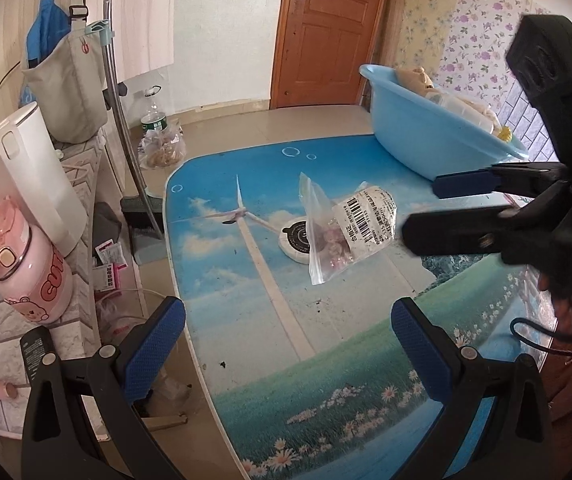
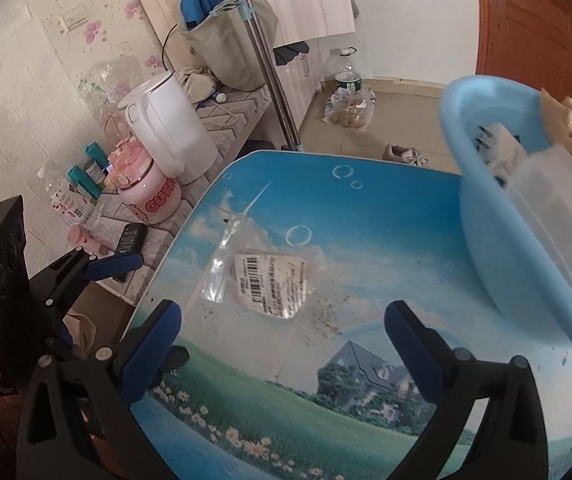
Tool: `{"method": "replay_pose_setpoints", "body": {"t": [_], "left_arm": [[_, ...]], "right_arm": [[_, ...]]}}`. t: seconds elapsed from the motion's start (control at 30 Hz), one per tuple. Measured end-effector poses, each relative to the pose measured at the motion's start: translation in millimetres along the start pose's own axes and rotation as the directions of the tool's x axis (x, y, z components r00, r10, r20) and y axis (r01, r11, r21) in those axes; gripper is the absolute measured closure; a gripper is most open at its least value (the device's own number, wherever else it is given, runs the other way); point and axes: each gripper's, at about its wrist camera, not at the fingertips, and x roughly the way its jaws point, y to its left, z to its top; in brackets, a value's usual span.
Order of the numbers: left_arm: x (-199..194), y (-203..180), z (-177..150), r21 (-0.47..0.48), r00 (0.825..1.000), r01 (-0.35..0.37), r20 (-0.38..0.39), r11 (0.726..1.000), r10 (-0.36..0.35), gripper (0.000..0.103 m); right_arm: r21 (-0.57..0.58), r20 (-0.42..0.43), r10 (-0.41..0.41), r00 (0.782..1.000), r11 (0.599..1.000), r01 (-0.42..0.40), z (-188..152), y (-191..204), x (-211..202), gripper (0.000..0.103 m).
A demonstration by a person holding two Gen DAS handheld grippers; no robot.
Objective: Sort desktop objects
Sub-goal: 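Grasp the clear barcode-labelled bag with the right tool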
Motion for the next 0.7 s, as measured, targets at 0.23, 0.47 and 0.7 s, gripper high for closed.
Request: {"method": "replay_pose_setpoints", "body": {"t": [0.23, 0.47, 0.7], "left_arm": [[1.1, 5.6, -1.2, -0.01, 1.0, 0.009, -0.006, 1.0, -0.009, 0.0], [5.3, 7.1, 3.4, -0.01, 1.0, 0.02, -0.002, 1.0, -0.02, 0.0], [14.7, 0.8, 11.8, 0.013, 1.0, 0.03, -0.008, 0.999, -0.03, 0.0]], "right_arm": [[-0.005, -0.052, -0.01, 0.999, 1.0, 0.009, 7.9, -1.4, 30.7, 0.03], [-0.013, -0.049, 0.0, 0.999, 1.0, -0.001, 0.4, -12.7, 20.9, 0.064], [0.025, -0.025, -0.02, 0.999, 0.999, 0.021, -18.9, -32.3, -7.3, 0.068]]}}
